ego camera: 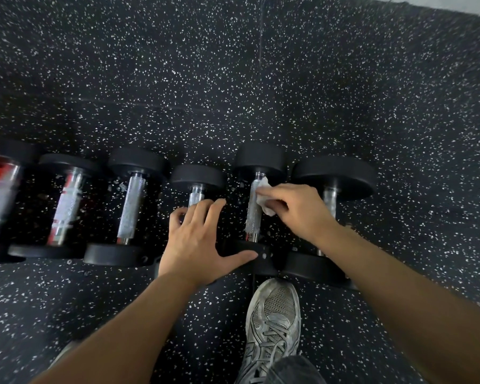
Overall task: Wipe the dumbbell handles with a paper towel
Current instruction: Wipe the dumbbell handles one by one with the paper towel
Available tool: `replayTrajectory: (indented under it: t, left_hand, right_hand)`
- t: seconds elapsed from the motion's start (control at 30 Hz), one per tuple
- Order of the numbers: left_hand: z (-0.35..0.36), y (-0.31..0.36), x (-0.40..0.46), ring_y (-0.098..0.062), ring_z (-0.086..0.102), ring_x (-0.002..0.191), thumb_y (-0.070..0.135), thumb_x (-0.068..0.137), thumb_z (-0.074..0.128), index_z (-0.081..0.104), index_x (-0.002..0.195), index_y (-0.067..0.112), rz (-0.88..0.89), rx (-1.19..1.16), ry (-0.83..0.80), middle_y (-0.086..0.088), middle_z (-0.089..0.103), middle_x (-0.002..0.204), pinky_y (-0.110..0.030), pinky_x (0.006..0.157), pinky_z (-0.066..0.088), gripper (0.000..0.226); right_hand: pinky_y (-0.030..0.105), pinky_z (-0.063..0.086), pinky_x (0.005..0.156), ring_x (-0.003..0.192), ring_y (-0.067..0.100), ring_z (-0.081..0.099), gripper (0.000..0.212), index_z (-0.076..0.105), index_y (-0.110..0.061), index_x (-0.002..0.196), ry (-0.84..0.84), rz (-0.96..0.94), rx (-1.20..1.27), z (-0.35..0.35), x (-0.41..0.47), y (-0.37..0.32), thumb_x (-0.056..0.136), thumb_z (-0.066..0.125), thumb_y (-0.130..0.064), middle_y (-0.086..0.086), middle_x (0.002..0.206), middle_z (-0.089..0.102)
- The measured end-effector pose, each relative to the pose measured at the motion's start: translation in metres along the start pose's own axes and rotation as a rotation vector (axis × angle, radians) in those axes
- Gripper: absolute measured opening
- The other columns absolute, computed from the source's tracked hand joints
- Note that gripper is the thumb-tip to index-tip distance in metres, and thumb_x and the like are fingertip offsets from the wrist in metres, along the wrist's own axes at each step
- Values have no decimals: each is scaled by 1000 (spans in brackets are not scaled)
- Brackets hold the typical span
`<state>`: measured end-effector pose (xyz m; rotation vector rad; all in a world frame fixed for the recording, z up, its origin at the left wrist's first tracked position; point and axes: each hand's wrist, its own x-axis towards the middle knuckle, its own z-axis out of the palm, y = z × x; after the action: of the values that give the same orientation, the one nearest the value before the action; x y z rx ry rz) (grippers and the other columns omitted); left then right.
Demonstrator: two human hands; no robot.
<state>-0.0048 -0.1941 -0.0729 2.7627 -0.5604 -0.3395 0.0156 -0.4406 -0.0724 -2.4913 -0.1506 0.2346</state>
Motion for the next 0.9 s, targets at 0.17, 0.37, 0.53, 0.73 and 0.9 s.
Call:
replayTrajectory:
  t: [0.17, 0.37, 0.53, 0.73, 0.9]
  left_hand:
    - [1, 1, 0, -21, 48, 133, 101, 72, 39, 40, 151, 17, -2, 0, 6, 0, 52, 143, -50, 117, 30, 115]
    - [1, 0, 1, -22, 49, 132, 102, 71, 34, 40, 150, 19, -10, 5, -9, 0, 53, 142, -52, 116, 30, 115]
    - [2, -1, 1, -21, 48, 133, 102, 71, 35, 38, 151, 20, -8, -4, -19, 1, 52, 143, -50, 118, 28, 114]
    - [3, 0, 1, -22, 50, 131, 102, 70, 36, 39, 149, 20, -15, 0, -24, 1, 53, 141, -52, 116, 30, 114]
    - [3, -1, 1, -23, 51, 130, 102, 71, 37, 41, 149, 20, -9, -3, -21, 0, 53, 140, -53, 116, 31, 113]
  right_hand:
    - [38, 55, 84, 90, 19, 67, 43, 56, -33, 142, -23, 21, -113, 1, 9, 0, 99, 63, -29, -1, 99, 73]
    - [35, 53, 95, 110, 15, 68, 32, 65, -37, 131, -277, -131, -175, -3, 0, 2, 100, 60, -33, -7, 122, 72]
    - [32, 58, 80, 79, 7, 70, 41, 62, -36, 135, -123, -150, -109, -6, -3, -2, 94, 66, -41, -7, 106, 78]
    - [35, 57, 82, 93, 18, 73, 41, 63, -34, 133, -159, -125, -224, 1, 5, -3, 100, 49, -53, -2, 105, 78]
    - [13, 49, 86, 85, -12, 64, 36, 62, -44, 132, -510, -131, -79, -3, -3, -5, 97, 59, -48, -18, 122, 72]
